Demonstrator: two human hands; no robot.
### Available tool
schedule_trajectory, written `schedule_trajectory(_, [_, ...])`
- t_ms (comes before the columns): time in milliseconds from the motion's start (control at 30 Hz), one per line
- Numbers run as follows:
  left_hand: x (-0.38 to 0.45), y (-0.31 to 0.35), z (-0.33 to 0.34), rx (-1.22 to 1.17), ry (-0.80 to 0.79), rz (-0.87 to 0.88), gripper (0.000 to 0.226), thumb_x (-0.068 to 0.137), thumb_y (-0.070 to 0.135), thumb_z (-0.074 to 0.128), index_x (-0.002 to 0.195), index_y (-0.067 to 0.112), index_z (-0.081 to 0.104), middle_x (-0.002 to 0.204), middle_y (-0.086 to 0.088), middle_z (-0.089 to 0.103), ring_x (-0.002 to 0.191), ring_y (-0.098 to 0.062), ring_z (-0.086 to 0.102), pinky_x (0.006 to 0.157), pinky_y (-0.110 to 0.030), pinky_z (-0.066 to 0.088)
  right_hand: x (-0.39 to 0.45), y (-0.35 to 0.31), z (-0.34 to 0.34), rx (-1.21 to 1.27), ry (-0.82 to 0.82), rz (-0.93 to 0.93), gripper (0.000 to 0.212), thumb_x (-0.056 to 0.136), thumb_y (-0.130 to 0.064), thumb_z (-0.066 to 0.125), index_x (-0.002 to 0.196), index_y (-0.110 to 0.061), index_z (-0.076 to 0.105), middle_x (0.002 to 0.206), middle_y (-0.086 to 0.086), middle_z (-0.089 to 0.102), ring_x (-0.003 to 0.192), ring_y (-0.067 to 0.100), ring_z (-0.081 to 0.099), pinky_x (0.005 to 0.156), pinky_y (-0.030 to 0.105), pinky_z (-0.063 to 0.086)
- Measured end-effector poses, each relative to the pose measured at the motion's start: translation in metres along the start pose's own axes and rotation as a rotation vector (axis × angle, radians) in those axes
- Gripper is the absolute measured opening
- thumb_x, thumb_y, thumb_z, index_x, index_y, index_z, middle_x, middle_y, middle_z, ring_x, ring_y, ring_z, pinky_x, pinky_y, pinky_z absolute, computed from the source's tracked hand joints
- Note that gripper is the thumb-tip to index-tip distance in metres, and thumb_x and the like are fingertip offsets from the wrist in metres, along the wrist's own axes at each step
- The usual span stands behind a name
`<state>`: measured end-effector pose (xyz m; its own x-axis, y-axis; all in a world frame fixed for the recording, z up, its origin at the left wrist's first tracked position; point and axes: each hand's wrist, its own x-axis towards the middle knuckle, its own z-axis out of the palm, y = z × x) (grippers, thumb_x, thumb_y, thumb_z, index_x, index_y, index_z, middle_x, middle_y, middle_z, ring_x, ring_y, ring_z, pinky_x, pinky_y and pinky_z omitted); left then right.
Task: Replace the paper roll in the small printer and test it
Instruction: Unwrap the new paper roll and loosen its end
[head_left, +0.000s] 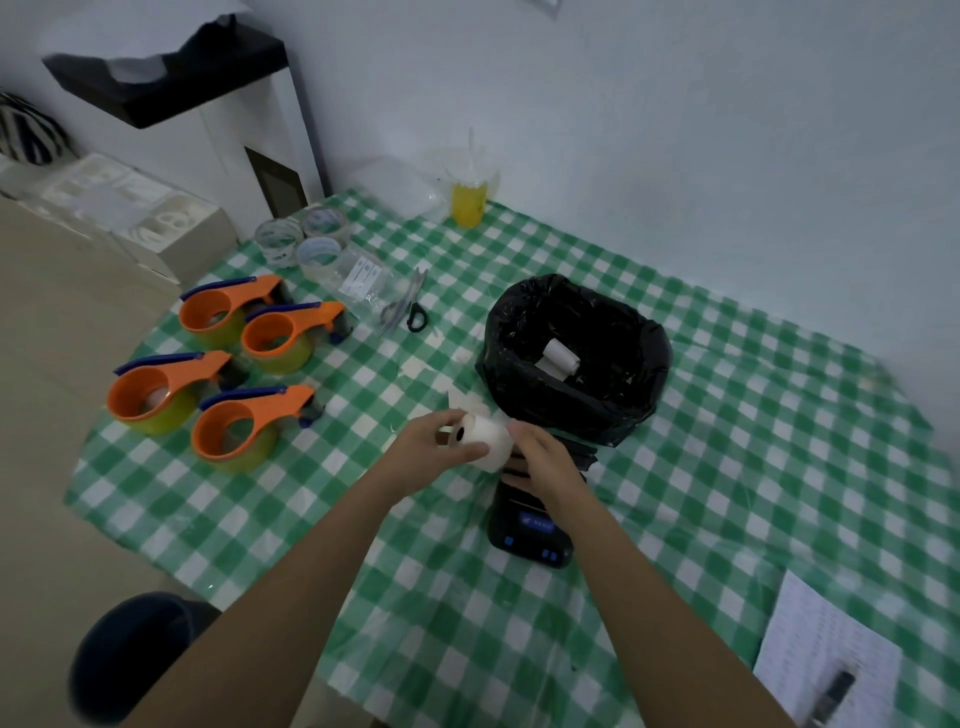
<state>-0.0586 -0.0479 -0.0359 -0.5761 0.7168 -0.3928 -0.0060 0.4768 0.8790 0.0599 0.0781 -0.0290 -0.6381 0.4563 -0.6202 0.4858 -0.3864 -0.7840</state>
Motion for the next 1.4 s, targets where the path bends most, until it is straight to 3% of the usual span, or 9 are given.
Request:
schedule_trajectory(133, [-0.002,0.011,0.002,-0.131,-0.102,0.012,0.049,0.075,0.032,0.075,0.121,0.024,0.058,0.122,0.002,0.063,0.108,-0.015,0.062,0.098,-0.041,0.051,-0.004,-0.004,-0.01,0.234,-0.107,0.106,0.034,0.09,-0.038,0.055,0.114,-0.015,0.061,0.112,0.012,0.064,0.097,0.026,0.063,0.08,0.035,0.054])
schedule_trajectory(333, [-0.007,0.024,0.005,-0.254,-0.171,0.039,0.052,0.081,0.02,0.069,0.128,0.029,0.049,0.129,0.003,0.055,0.111,-0.014,0.06,0.097,-0.037,0.051,-0.013,-0.009,-0.017,0.344,-0.129,-0.005,0.014,0.091,-0.021,0.057,0.096,-0.012,0.066,0.096,0.006,0.068,0.084,0.02,0.066,0.078,0.031,0.055])
schedule_trajectory(500, [-0.005,0.03,0.01,-0.403,-0.135,-0.052,0.068,0.083,0.014,0.067,0.14,0.028,0.033,0.137,-0.002,0.047,0.115,-0.023,0.058,0.094,-0.038,0.051,-0.015,-0.008,-0.013,0.27,0.007,-0.185,0.017,0.089,-0.02,0.061,0.103,-0.012,0.067,0.106,0.009,0.068,0.095,0.021,0.066,0.076,0.029,0.057])
schedule_trajectory(600, [-0.005,0.038,0.015,-0.575,-0.187,-0.175,0.054,0.088,0.018,0.06,0.137,0.018,0.038,0.134,-0.009,0.052,0.113,-0.027,0.06,0.091,-0.039,0.055,-0.015,-0.007,-0.011,0.143,0.125,-0.336,0.02,0.086,-0.02,0.065,0.106,-0.014,0.067,0.108,0.009,0.069,0.1,0.022,0.066,0.082,0.032,0.057])
schedule_trajectory(700, [-0.007,0.048,0.019,-0.641,-0.203,-0.2,0.034,0.091,0.035,0.052,0.121,0.017,0.053,0.122,-0.007,0.058,0.104,-0.026,0.065,0.08,-0.036,0.059,-0.018,-0.008,-0.01,-0.002,0.179,-0.476,0.022,0.086,-0.018,0.066,0.108,-0.018,0.065,0.108,0.005,0.067,0.096,0.013,0.064,0.073,0.016,0.055])
schedule_trajectory(900, [-0.003,0.051,0.023,-0.603,-0.166,-0.131,0.032,0.092,0.029,0.052,0.121,0.014,0.054,0.115,-0.007,0.061,0.095,-0.02,0.067,0.085,-0.033,0.059,-0.022,-0.008,-0.012,-0.042,0.156,-0.525,0.03,0.085,-0.013,0.067,0.113,-0.017,0.059,0.119,0.007,0.062,0.104,0.014,0.063,0.076,0.02,0.056])
schedule_trajectory(1033, [-0.004,0.053,0.024,-0.542,-0.152,-0.088,0.014,0.092,0.025,0.053,0.105,0.026,0.059,0.109,-0.004,0.063,0.094,-0.018,0.067,0.084,-0.032,0.059,-0.026,-0.014,-0.018,-0.079,0.088,-0.526,0.034,0.086,-0.014,0.064,0.118,-0.025,0.056,0.12,0.003,0.059,0.105,0.012,0.061,0.081,0.024,0.055])
schedule_trajectory(1133, [-0.007,0.056,0.026,-0.47,-0.138,-0.047,0.012,0.092,0.025,0.054,0.099,0.034,0.057,0.109,-0.003,0.062,0.096,-0.018,0.066,0.08,-0.027,0.059,-0.026,-0.018,-0.021,-0.18,0.196,-0.592,0.023,0.086,-0.024,0.065,0.108,-0.03,0.064,0.116,-0.001,0.057,0.106,0.007,0.057,0.089,0.029,0.052])
schedule_trajectory(1400, [-0.005,0.061,0.03,-0.379,-0.078,0.001,0.03,0.091,0.023,0.056,0.121,0.021,0.051,0.129,-0.011,0.051,0.099,-0.015,0.061,0.065,-0.017,0.059,-0.022,-0.028,-0.028,-0.097,0.281,-0.589,0.011,0.088,-0.017,0.063,0.086,-0.01,0.071,0.087,0.003,0.071,0.08,0.009,0.065,0.068,0.021,0.053])
